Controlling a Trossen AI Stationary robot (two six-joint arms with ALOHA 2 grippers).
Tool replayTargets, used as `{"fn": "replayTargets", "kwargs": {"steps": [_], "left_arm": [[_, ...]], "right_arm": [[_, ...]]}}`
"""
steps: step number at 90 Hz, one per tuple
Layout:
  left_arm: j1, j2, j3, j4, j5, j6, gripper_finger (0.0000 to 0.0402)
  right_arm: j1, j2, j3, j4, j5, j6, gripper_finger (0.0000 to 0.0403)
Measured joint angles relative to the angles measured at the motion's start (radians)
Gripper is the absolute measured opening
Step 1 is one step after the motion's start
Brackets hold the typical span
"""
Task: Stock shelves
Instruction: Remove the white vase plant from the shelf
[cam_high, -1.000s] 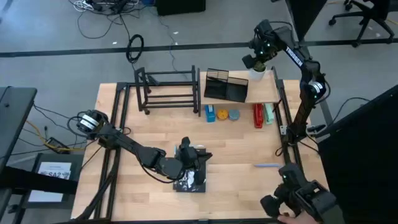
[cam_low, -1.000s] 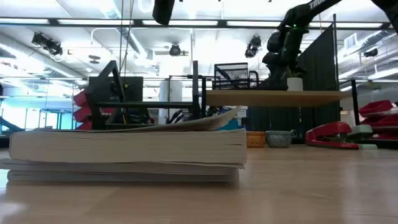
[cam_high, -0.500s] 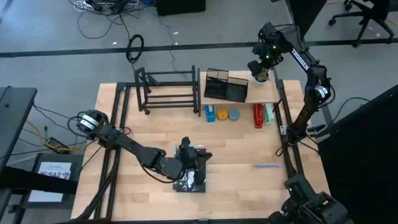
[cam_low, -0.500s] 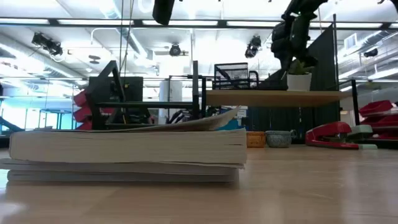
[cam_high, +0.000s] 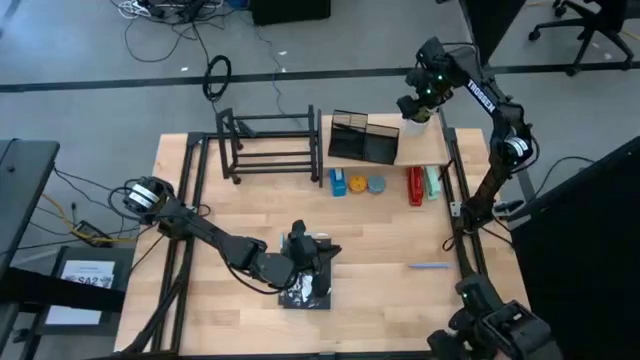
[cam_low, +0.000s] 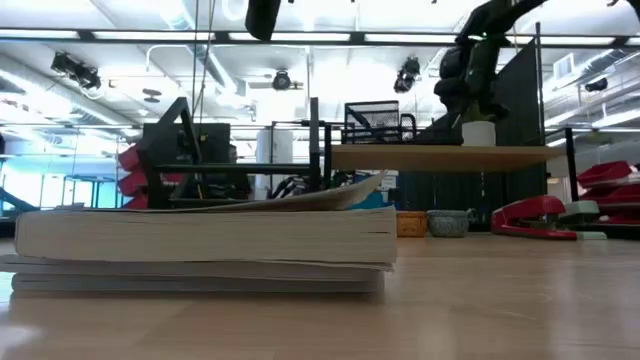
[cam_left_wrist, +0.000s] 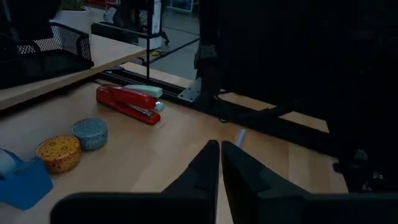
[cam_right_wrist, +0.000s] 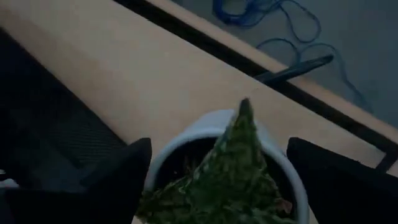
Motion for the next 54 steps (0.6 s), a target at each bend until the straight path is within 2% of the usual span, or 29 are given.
{"fn": "replayTargets", "kwargs": {"steps": [19, 36, 46, 54], "left_arm": [[0.0, 0.0, 0.0, 0.0, 0.0, 0.0, 0.0], [0.0, 0.0, 0.0, 0.0, 0.0, -0.001, 0.0], [0.0, 0.0, 0.0, 0.0, 0.0, -0.001, 0.0], [0.0, 0.0, 0.0, 0.0, 0.0, -0.001, 0.0]], "right_arm": [[-0.016, -0.001, -0.021, -0.064, -0.079, -0.001, 0.0345], [-0.022, -0.001, -0.022, -0.116, -0.108, -0.005, 0.0345], [-0.021, -0.016, -0.025, -0.092, -0.082, -0.019, 0.0345], [-0.012, -0.054, -0.027, -0.019, 0.01, -0.029, 0.0345]]}}
